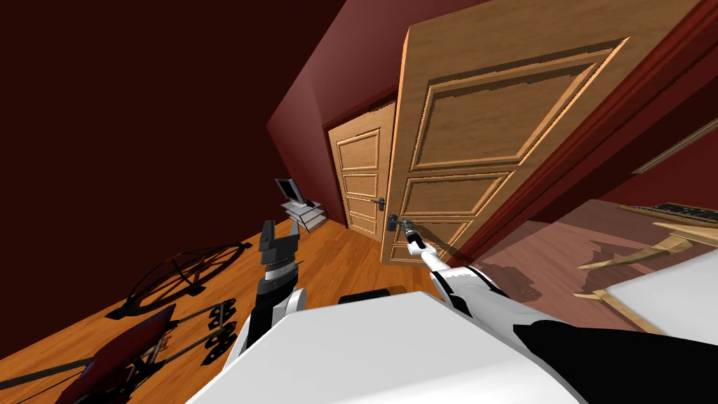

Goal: Pull the door open

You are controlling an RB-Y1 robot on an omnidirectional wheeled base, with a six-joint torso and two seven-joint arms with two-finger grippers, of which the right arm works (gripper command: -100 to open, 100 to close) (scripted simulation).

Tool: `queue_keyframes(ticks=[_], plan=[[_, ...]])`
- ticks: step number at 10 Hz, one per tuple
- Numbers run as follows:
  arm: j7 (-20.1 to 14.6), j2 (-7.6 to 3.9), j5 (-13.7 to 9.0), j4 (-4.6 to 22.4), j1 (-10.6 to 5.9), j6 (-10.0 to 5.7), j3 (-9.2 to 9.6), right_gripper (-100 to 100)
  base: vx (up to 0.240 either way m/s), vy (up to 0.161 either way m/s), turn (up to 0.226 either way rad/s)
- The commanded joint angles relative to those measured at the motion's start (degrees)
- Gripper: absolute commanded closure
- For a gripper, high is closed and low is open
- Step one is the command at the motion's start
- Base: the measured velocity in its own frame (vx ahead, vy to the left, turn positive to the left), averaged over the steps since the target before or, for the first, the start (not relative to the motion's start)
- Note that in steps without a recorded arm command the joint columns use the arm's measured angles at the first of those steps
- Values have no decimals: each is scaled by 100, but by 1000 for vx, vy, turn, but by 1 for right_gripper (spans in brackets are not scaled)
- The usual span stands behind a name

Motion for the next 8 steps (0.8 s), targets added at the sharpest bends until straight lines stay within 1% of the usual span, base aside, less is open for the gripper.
queue_keyframes(ticks=[1, 2, 4, 5, 8], plan=[[0, 0, 0, 0, 0, 0, 0, 100, -35, -5, -26], [-19, 1, 3, -7, 26, 24, 42, 100, -150, -51, 79], [-61, -4, 8, -8, 16, 4, 108, 100, -218, -79, 159], [-87, -8, 11, -9, 10, -8, 147, 100, -203, -54, 179], [-168, -18, 20, -11, -9, -46, 273, 100, -238, -93, 190]])
